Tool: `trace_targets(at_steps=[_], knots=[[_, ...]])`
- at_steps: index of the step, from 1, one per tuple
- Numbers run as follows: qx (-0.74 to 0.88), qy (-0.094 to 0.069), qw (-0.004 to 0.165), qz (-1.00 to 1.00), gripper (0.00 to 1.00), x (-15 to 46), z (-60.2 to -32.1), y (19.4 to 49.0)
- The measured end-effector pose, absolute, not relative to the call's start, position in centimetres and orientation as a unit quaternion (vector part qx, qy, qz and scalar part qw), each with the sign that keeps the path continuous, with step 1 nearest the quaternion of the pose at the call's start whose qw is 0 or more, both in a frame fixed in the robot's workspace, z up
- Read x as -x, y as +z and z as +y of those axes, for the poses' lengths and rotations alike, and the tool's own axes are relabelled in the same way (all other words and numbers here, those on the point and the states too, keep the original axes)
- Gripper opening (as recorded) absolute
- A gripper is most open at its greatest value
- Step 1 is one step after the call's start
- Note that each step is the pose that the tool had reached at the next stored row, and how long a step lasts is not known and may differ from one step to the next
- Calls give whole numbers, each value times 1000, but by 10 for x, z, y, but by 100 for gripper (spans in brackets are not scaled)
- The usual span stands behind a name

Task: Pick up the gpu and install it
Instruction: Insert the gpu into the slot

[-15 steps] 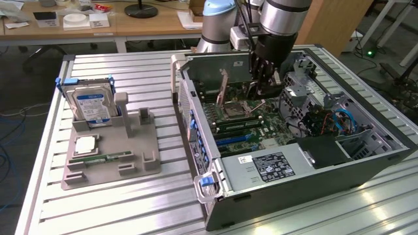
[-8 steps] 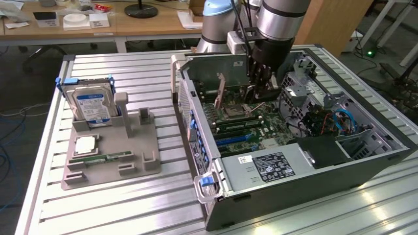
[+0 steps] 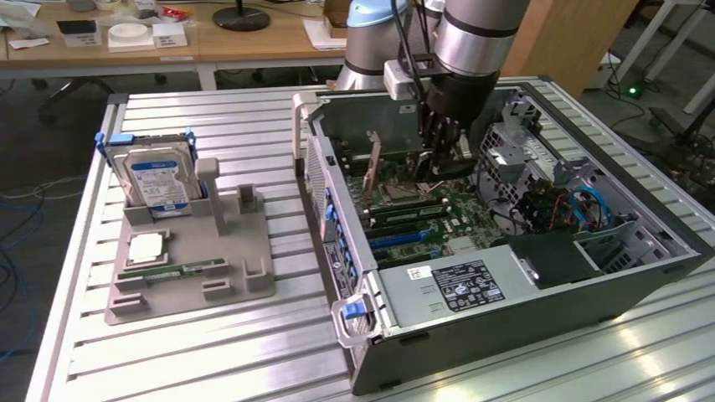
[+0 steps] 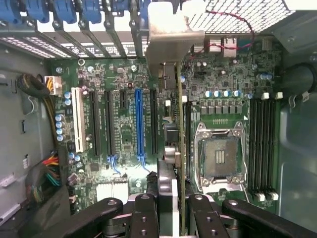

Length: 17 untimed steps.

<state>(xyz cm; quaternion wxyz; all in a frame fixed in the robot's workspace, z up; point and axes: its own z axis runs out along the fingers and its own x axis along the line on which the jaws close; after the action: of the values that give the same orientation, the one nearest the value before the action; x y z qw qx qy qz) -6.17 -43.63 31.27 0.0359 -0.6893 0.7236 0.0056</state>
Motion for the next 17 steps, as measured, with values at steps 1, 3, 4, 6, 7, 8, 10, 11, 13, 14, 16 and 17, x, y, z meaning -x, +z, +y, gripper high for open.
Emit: trace_targets(at_steps=[1, 3, 4, 6, 7, 8, 10, 11, 13, 14, 16, 17], knots=[[689, 6, 36, 724, 29, 62, -437, 312], [689, 6, 36, 723, 29, 62, -440, 311], [689, 6, 36, 724, 29, 62, -442, 311], [689, 5, 35, 724, 29, 62, -447, 311], [689, 3, 34, 724, 29, 62, -448, 310], [689, 2, 33, 724, 29, 63, -448, 309], [689, 0, 30, 724, 29, 63, -448, 307], [689, -2, 29, 724, 29, 63, -448, 305], [689, -2, 29, 724, 29, 63, -448, 301], [689, -2, 29, 724, 29, 64, -448, 300], [689, -2, 29, 724, 29, 68, -448, 296], [689, -2, 29, 724, 29, 69, -448, 294]])
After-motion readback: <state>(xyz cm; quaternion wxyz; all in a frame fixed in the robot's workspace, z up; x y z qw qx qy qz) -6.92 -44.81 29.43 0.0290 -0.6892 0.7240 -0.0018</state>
